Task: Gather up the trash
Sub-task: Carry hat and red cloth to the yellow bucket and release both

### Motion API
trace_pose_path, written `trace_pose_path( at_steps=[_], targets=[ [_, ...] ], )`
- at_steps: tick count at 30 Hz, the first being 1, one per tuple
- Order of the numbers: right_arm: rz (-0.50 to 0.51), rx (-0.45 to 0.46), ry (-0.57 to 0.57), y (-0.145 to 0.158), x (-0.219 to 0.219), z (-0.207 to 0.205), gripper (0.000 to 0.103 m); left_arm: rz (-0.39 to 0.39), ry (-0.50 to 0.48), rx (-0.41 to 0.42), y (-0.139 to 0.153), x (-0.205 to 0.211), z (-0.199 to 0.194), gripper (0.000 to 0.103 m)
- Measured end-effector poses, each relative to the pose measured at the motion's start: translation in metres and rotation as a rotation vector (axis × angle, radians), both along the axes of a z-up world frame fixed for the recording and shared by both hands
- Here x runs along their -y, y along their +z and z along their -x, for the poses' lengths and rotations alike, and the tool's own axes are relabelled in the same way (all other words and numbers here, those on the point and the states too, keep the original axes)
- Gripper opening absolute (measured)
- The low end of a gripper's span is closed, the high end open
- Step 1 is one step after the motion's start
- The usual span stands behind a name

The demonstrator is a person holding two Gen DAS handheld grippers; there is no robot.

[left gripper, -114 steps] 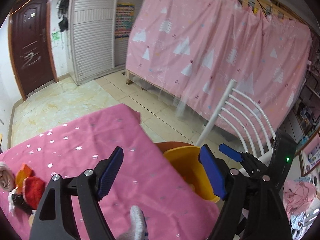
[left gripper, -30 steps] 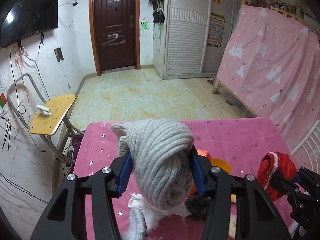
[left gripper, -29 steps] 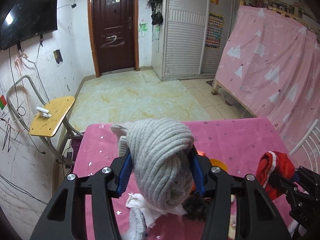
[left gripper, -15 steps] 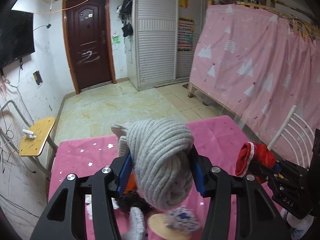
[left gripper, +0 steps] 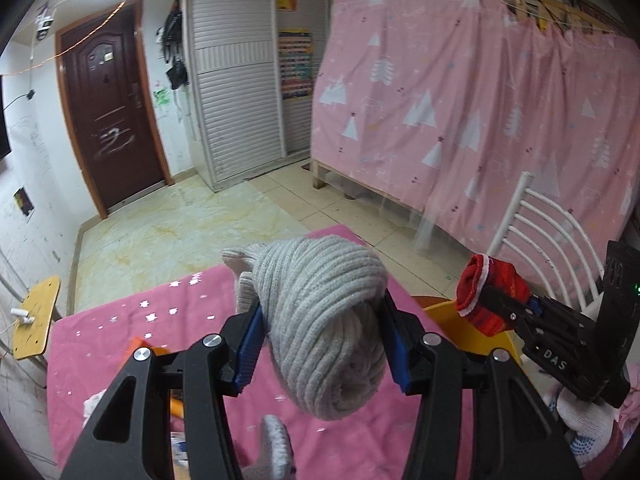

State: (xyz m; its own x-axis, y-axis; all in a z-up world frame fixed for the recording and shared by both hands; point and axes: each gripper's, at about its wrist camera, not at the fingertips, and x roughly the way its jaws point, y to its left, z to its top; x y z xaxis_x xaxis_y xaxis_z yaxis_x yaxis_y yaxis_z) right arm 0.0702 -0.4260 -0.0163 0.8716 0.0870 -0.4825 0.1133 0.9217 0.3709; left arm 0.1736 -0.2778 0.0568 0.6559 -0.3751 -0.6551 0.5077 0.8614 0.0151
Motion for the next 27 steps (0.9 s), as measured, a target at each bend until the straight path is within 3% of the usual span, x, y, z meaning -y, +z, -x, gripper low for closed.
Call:
trace_pose_path(
  at_steps=[11, 12, 14, 15, 24, 27],
  targets=[
    [-0.003, -0.040, -0.124, -0.031, 0.058, 0.016, 0.031, -0.018, -0.132, -0.029, -0.015, 0.089, 0.025, 0.045],
    [-0.006, -0.049, -0.129, -0.034, 0.061, 0.015, 0.035, -0.015, -0.144, -0.036, -0.017, 0.099, 0.027, 0.045],
    [-0.015, -0.064, -0.150, -0.040, 0.064, 0.014, 0.059, -0.012, -0.161, -0.045, -0.019, 0.110, 0.029, 0.045],
    [-0.027, -0.064, -0.159, -0.043, 0.068, 0.015, 0.063, -0.013, -0.172, -0.052, -0.022, 0.119, 0.031, 0.045],
    [-0.115, -0.004, -0.275, -0.042, 0.112, 0.043, 0.063, 0.017, -0.231, -0.139, -0.046, 0.167, 0.026, 0.046],
    [-0.172, 0.021, -0.311, -0.044, 0.126, 0.051, 0.063, 0.010, -0.236, -0.153, -0.055, 0.182, 0.023, 0.053]
  ],
)
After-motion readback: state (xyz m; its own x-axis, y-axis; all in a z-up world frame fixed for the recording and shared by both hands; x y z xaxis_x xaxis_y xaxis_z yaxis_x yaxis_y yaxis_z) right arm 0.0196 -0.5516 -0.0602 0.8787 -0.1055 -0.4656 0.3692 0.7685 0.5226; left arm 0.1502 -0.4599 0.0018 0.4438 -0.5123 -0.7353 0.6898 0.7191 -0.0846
